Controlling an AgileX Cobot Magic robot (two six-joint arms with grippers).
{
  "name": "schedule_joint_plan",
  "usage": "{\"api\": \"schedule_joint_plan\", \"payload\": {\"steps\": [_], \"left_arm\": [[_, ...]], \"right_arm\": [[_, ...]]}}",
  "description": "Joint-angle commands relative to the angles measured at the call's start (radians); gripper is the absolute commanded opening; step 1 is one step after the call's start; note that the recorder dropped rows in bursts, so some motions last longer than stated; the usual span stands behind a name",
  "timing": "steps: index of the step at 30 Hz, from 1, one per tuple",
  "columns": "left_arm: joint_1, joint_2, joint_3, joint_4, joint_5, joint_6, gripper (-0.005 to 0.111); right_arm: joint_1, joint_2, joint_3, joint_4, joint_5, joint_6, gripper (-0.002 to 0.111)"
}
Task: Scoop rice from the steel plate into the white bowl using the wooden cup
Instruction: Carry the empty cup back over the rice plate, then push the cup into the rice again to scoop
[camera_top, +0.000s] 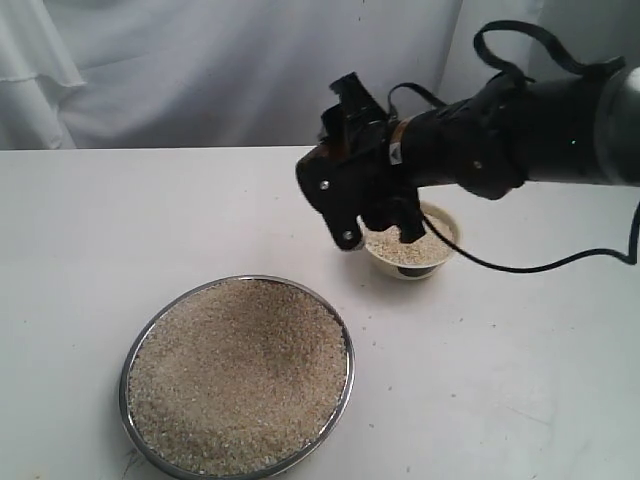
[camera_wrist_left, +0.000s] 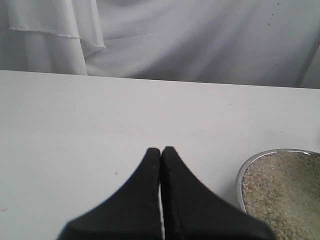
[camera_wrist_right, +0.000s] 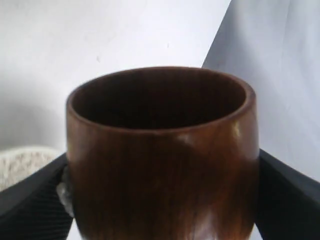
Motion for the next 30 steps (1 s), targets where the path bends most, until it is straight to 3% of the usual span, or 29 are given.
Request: {"api": "schedule_joint_plan", "payload": {"steps": [1,8,18,26,30], "left_arm": [[-0.002,-0.005,0.005,-0.001,-0.006,-0.003,0.0],[-0.002,-0.005,0.005,-0.001,-0.006,-0.003,0.0],[-0.002,-0.005,0.005,-0.001,-0.006,-0.003,0.0],[-0.002,-0.005,0.005,-0.001,-0.006,-0.003,0.0],[-0.002,-0.005,0.005,-0.001,-0.006,-0.003,0.0]], "right_arm": [[0.094,0.04,0.001,0.022,-0.05,-0.004,0.0],[0.181,0.135,-0.001,0.022,-0.178,-0.129,0.0],[0.225,0.252,-0.015,0.019,-0.372,-0.299,0.0],[0.234,0.319,-0.059,0.019,-0.391,-0.441,0.0],[0.248,0.324,-0.059,-0.006,-0.3,-0.511,0.0]]}}
